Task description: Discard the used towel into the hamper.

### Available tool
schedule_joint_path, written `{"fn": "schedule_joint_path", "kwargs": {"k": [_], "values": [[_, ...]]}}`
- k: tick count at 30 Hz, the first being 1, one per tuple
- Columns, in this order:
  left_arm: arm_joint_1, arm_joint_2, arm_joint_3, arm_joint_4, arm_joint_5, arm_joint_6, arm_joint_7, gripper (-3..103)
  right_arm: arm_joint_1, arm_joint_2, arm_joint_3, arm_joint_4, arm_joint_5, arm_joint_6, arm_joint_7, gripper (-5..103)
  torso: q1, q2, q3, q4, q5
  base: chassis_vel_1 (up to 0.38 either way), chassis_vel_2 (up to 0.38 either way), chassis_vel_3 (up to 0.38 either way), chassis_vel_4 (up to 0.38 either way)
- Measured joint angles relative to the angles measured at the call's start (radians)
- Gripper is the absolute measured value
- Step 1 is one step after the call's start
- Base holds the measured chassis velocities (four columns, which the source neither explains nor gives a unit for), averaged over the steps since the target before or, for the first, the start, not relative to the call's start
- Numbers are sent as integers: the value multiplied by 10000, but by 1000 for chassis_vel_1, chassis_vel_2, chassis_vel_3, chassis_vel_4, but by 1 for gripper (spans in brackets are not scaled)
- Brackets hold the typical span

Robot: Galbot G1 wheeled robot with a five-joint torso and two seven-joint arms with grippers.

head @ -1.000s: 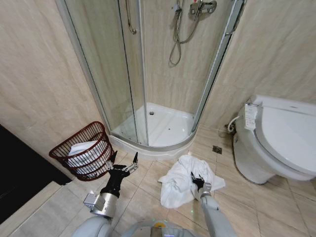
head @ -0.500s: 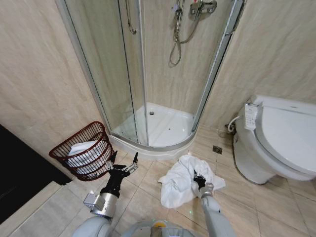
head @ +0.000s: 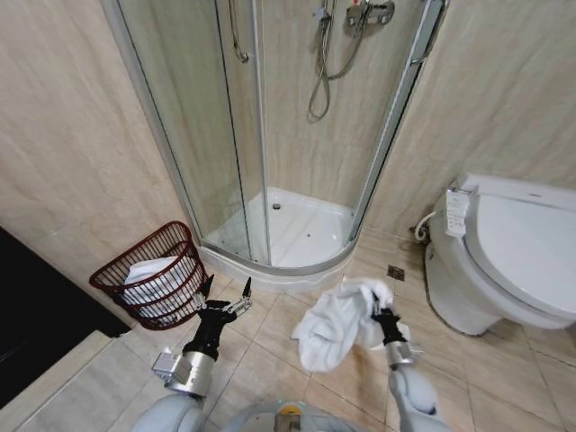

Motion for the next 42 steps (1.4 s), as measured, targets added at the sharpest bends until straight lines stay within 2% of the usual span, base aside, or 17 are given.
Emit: {"fn": "schedule_joint_path", "kwargs": {"k": [4,7,10,14,18,27,33,42], "values": [[-1,0,0,0,0,0,-1,100,-155,-133,216,1933,304,107,44,10,0,0,0,0,3,0,0,0,0],[-1,0,0,0,0,0,0,100,-177,-375,303,2886,712,-115,340,10,0,0,0,2,3,0,0,0,0],[0,0,-1,0,0,0,0,100,-183,-852,865,4207,1098,-271,881,10,0,0,0,0,5,0,0,0,0],[-1,0,0,0,0,0,0,100,-175,-1114,1262,4739,1132,-269,1233,10,0,0,0,1,4,0,0,0,0],[-1,0,-1,0,0,0,0,100,-416,-1361,2119,5581,1473,-237,1662,10,0,0,0,0,4,0,0,0,0],[-1,0,0,0,0,0,0,100,-683,-1482,3574,5704,2602,-796,1776,10,0,0,1,0,6,0,0,0,0],[0,0,0,0,0,0,0,100,-701,-1442,3708,5654,2674,-761,1600,10,-1,0,0,0,4,0,0,0,0],[0,0,-1,0,0,0,0,100,-717,-1385,3638,5601,2592,-342,1607,10,15,30,29,2,3,-85,91,89,-74]]}}
